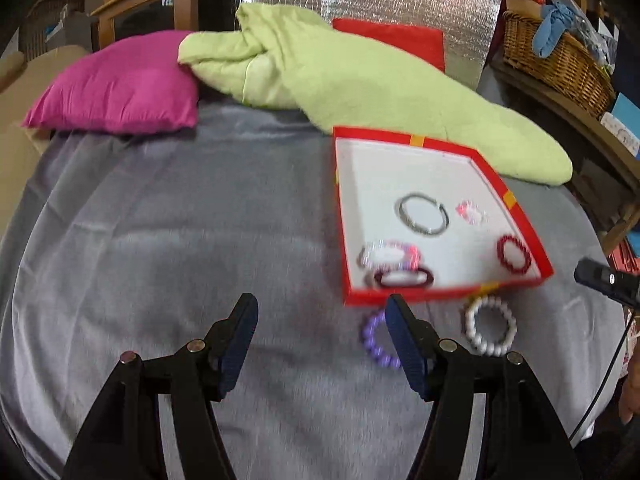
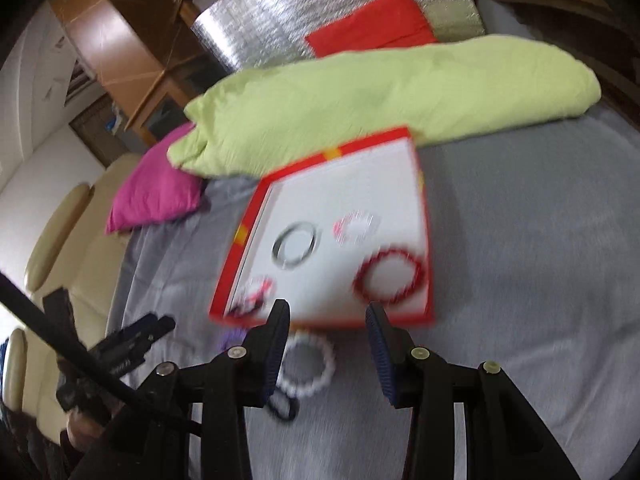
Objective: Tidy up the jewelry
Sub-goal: 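Withdraw both tools from the box toward the remaining bracelets, then grasp the black hair tie with the right tool while the left grasps the purple beaded bracelet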
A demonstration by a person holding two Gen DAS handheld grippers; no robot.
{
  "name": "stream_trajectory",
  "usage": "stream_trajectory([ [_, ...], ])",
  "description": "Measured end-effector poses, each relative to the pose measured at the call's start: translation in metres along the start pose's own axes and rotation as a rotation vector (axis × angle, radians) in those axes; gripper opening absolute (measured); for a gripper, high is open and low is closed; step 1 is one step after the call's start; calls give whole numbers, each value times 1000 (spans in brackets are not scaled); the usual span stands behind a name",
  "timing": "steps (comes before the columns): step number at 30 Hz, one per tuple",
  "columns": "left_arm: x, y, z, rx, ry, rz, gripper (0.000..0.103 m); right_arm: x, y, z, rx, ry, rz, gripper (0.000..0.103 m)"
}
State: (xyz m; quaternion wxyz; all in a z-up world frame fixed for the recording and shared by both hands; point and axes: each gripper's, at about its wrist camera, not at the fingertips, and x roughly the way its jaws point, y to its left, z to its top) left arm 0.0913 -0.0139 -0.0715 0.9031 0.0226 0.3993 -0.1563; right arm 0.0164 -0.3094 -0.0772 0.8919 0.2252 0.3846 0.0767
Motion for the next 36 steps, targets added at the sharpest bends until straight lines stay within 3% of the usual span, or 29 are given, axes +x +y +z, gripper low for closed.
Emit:
stream_trajectory([
  [9, 20, 6, -15, -43, 97, -40, 67, 38, 29, -41, -56, 193, 50, 43],
  [17, 38, -9, -12, -16, 140, -91, 66, 67, 39, -52, -94, 265, -19, 37],
  [19, 42, -12, -12, -7, 148, -99, 61, 75, 43, -56, -118, 286, -53, 17],
  [22, 51, -19, -13, 14, 171, -97, 52, 80, 52, -61, -176, 283, -81, 7],
  [26, 60, -24, -14, 32, 188, -94, 42, 75, 55, -60, -199, 253, -91, 6],
  [28, 63, -30, -14, 54, 190, -101, 31, 69, 52, -56, -188, 237, -86, 6],
  [36, 66, -39, -14, 101, 193, -116, 16, 46, 36, -40, -147, 187, -64, 6],
])
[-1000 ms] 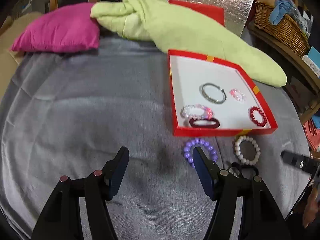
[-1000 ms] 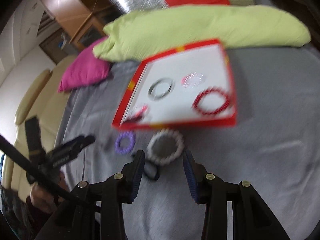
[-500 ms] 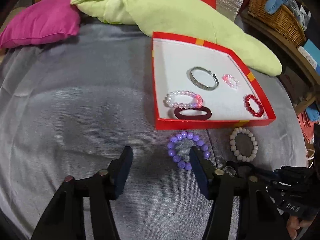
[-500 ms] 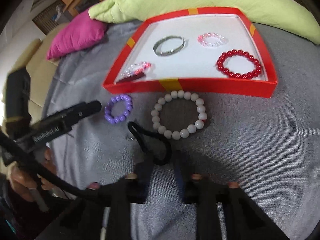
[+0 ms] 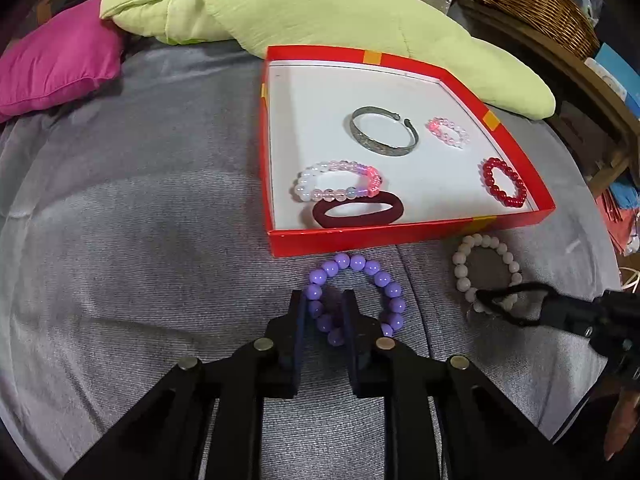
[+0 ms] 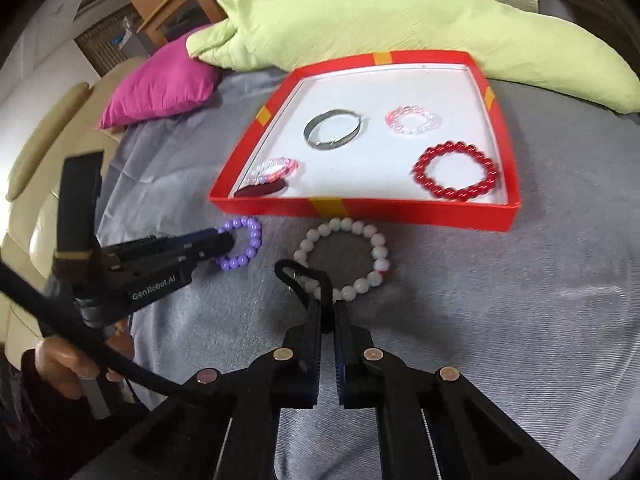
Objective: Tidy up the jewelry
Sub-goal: 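Grasp the black hair tie with the right tool while the left grasps the purple beaded bracelet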
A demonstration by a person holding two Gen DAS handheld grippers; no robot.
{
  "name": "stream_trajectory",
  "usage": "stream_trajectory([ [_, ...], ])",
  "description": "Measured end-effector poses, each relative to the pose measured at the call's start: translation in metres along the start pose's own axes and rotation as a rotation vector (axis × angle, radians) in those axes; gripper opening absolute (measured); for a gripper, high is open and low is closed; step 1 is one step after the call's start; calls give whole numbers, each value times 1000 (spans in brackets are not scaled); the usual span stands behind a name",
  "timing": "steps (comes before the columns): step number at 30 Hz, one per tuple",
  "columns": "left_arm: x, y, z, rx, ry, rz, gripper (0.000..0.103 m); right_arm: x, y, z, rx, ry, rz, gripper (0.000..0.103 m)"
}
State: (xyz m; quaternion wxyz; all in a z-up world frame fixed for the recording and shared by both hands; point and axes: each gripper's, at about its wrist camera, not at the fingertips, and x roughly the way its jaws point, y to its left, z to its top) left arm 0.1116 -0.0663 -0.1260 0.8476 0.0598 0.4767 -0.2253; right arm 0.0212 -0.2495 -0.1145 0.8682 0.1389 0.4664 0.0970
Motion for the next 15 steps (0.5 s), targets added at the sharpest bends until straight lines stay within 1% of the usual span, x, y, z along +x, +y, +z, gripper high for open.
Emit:
stream_trajectory([
  [1, 0, -1, 0, 6, 2, 1, 14, -2, -2, 1, 8, -6, 3, 6],
  [8, -7, -6, -6, 49, 16, -22, 13, -20, -24, 7, 65, -48, 22, 6],
  [10, -11, -9, -9, 69, 18, -35, 9, -22, -28, 8, 77, -51, 32, 6],
  [15, -18, -15, -15, 104, 13, -46, 10, -27, -35, 9, 90, -67, 24, 6],
])
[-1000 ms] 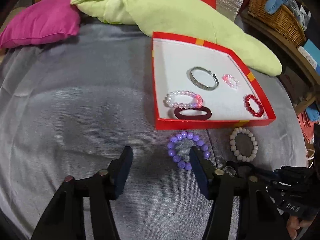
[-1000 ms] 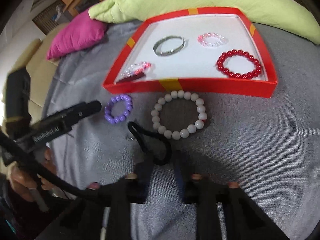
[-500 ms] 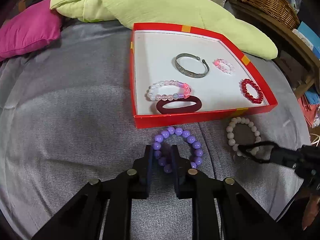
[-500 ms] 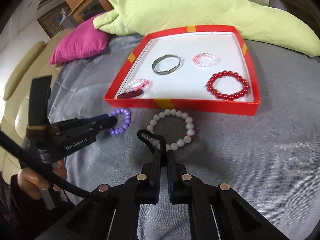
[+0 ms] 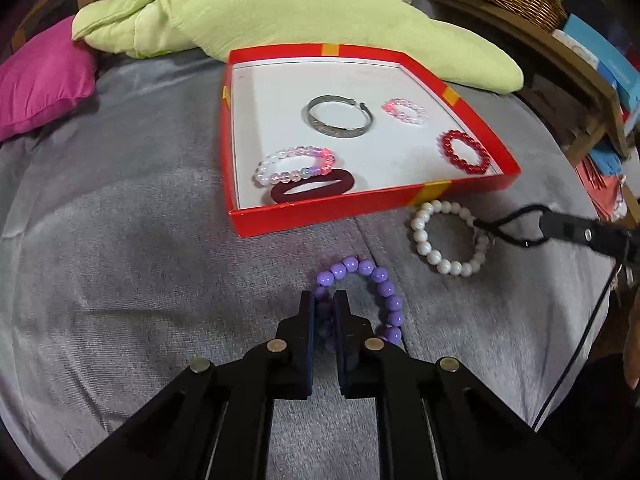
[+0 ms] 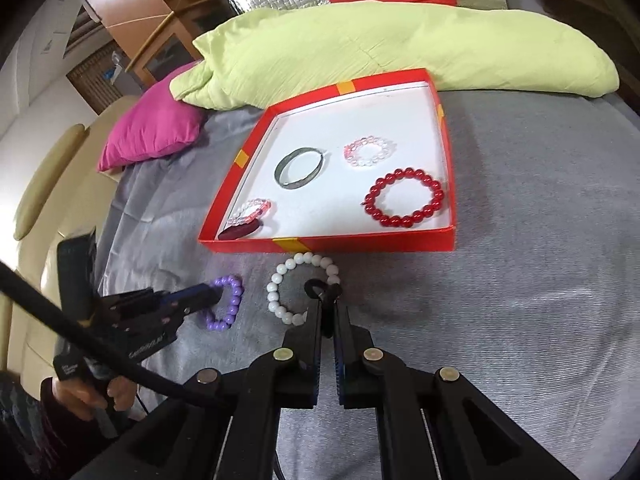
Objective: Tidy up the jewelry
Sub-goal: 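Grasp the black hair tie with the right tool while the left grasps the purple beaded bracelet, then carry the hair tie with the right tool while the left carries the purple bracelet over the box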
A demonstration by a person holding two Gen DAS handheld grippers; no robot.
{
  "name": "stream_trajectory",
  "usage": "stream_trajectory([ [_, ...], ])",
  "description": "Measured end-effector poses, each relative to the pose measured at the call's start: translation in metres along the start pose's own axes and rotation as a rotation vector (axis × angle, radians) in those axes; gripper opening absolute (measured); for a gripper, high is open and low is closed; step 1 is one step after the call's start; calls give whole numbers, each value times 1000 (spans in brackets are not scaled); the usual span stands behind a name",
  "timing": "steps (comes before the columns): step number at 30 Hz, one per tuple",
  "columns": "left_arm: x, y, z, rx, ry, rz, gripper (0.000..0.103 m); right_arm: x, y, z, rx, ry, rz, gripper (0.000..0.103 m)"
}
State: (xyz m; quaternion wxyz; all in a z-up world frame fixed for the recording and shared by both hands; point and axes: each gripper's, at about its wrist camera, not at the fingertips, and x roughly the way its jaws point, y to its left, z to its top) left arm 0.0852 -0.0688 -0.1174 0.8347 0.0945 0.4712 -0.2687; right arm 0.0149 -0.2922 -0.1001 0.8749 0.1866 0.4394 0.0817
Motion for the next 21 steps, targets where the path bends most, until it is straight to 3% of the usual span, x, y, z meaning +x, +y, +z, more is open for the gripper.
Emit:
stream_trajectory([
  [21, -46, -1, 2, 16, -116, -73, 10, -26, -12, 8, 55, -115, 54, 6],
])
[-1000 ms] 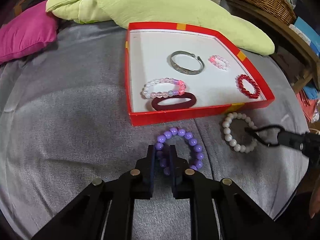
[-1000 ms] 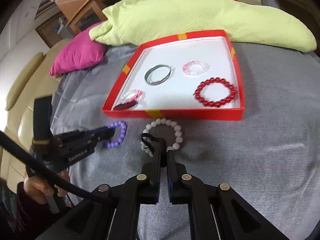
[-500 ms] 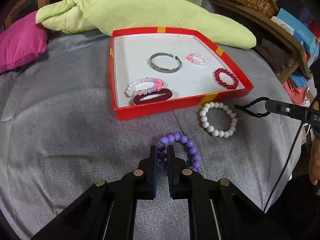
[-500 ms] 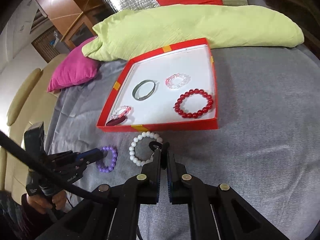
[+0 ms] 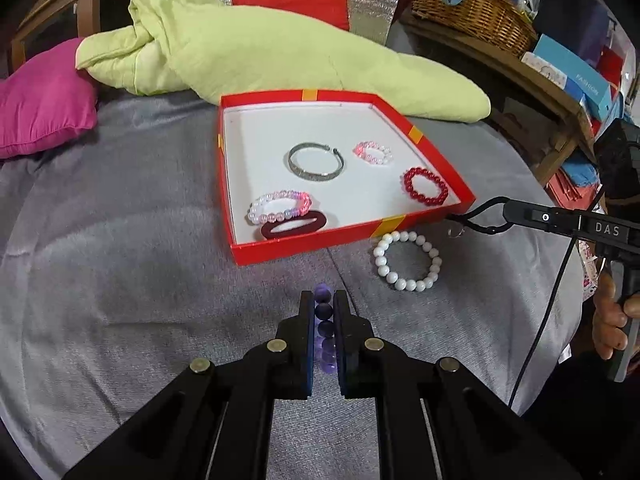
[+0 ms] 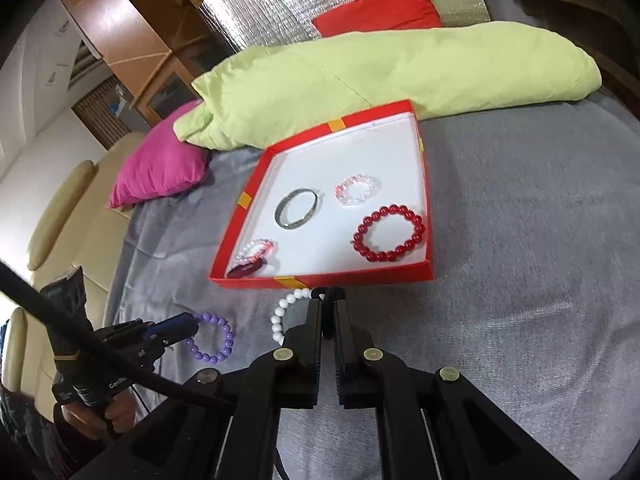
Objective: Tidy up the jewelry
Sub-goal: 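Carry the hair tie with the right tool while the left carries the purple bracelet over the box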
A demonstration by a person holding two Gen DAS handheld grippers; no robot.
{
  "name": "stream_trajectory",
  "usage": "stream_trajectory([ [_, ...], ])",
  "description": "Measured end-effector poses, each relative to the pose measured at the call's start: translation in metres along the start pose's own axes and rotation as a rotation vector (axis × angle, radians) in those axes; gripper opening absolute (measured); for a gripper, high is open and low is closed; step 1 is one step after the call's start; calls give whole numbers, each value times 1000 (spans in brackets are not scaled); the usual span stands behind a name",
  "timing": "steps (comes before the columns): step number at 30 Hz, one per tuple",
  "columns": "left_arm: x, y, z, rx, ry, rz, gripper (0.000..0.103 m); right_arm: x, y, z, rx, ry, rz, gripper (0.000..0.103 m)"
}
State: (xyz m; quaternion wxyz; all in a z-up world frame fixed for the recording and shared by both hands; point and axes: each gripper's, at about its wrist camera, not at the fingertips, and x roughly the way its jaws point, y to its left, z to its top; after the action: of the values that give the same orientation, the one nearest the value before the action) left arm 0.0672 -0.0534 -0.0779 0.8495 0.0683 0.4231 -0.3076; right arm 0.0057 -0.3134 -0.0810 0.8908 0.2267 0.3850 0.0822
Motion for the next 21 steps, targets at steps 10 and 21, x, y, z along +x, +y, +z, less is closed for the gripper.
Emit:
stream_trajectory([
  [10, -21, -1, 13, -18, -78, -37, 10, -15, 9, 5, 7, -102, 57, 6],
  [21, -35, -6, 29, -42, -169, -87, 10, -22, 12, 8, 31, -169, 85, 6],
])
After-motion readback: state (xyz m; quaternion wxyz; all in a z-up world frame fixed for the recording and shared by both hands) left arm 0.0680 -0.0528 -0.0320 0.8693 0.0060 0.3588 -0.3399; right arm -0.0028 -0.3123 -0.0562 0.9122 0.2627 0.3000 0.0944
